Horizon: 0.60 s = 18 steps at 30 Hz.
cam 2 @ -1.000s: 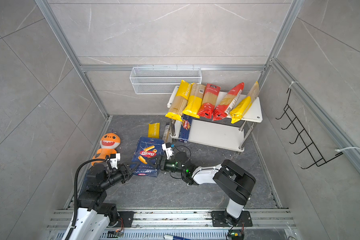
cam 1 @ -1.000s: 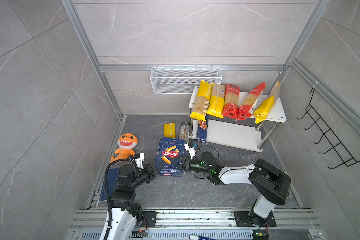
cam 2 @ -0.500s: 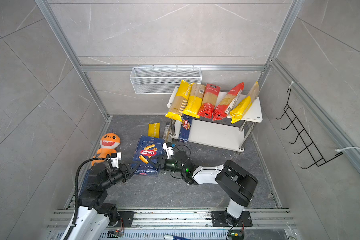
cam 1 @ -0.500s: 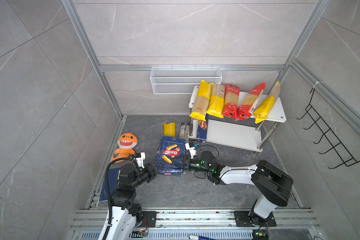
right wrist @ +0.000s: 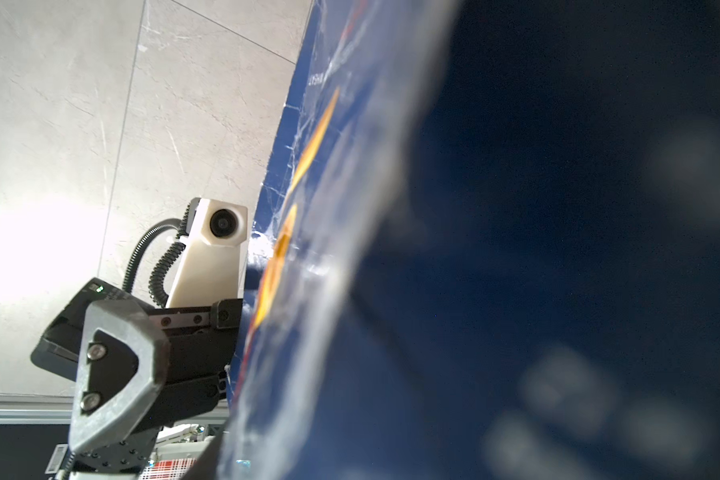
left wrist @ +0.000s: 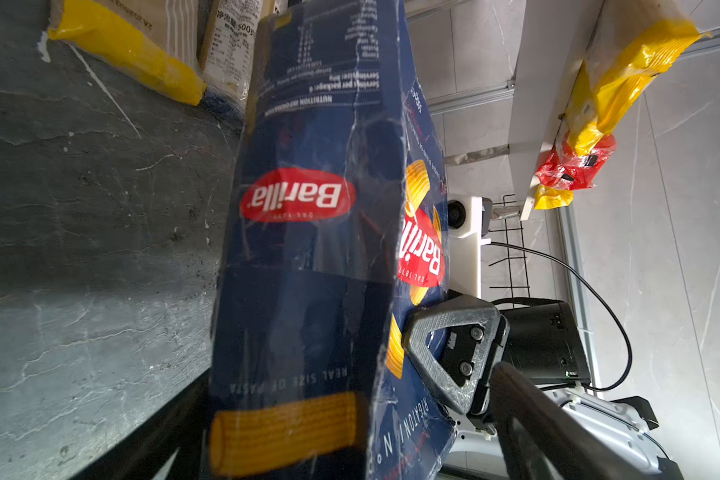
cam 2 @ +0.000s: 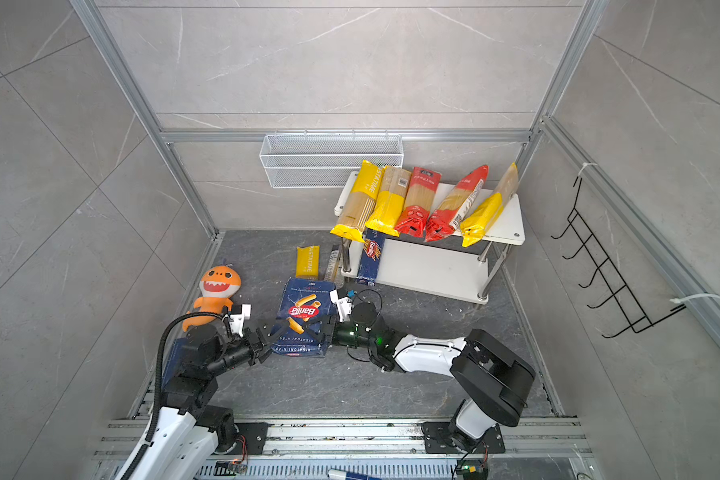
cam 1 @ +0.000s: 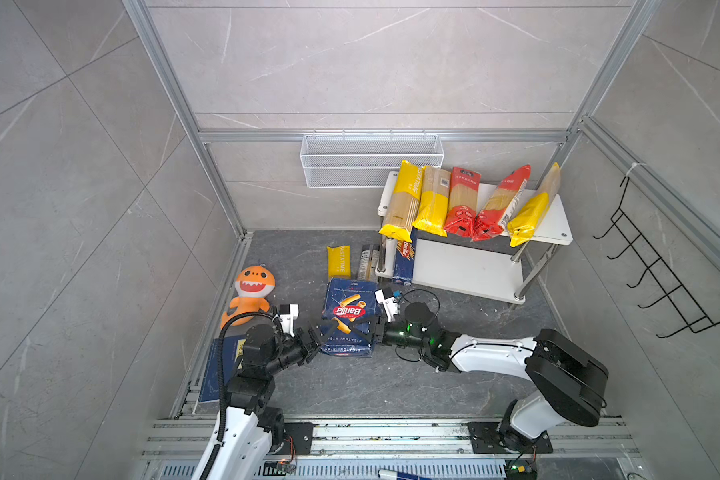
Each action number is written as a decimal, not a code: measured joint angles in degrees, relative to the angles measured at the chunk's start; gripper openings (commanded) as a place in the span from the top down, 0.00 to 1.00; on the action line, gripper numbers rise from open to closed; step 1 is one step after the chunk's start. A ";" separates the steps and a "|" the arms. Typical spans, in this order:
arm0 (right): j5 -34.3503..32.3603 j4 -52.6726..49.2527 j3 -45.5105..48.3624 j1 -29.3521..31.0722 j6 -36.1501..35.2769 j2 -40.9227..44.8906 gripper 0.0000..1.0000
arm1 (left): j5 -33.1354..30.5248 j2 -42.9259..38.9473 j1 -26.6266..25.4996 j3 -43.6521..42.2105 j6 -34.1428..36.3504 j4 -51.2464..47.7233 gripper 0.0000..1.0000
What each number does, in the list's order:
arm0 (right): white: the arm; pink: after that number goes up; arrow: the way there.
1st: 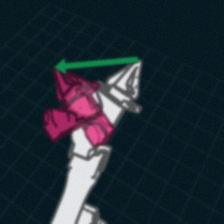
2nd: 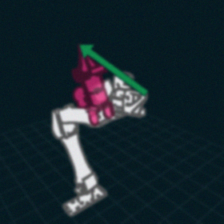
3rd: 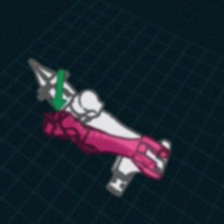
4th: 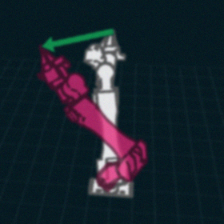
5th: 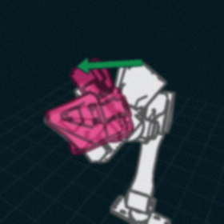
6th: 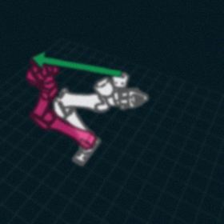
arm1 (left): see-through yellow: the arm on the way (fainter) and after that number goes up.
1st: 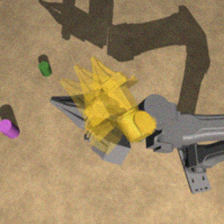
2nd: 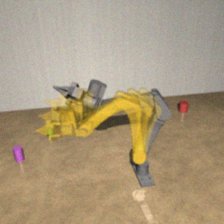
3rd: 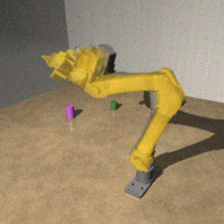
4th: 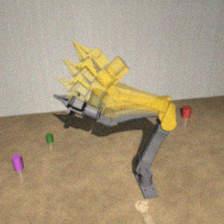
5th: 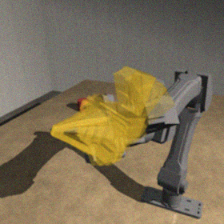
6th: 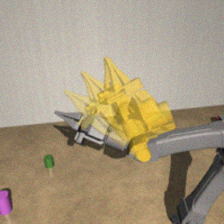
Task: Place and organize the pasta boxes and bags onto the shelf
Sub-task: 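Grasp the rigatoni box with the right gripper and open the left gripper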
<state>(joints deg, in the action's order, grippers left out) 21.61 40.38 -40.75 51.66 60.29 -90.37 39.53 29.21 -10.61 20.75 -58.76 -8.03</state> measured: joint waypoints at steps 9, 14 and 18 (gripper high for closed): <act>0.02 -3.43 1.77 -1.60 -1.64 0.63 0.61 | -1.14 1.75 0.13 0.70 3.13 -0.55 0.00; 0.04 -7.02 3.54 -2.84 -2.10 0.63 0.61 | -1.81 1.75 0.15 3.56 4.85 -0.46 0.00; 0.33 -8.31 4.37 -4.09 -2.19 1.07 0.62 | -1.95 2.12 0.15 4.17 5.95 -0.55 0.00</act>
<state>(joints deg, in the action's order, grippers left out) 21.93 32.08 -36.38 47.57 58.11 -89.30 37.58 31.33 -10.46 24.93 -52.82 -8.58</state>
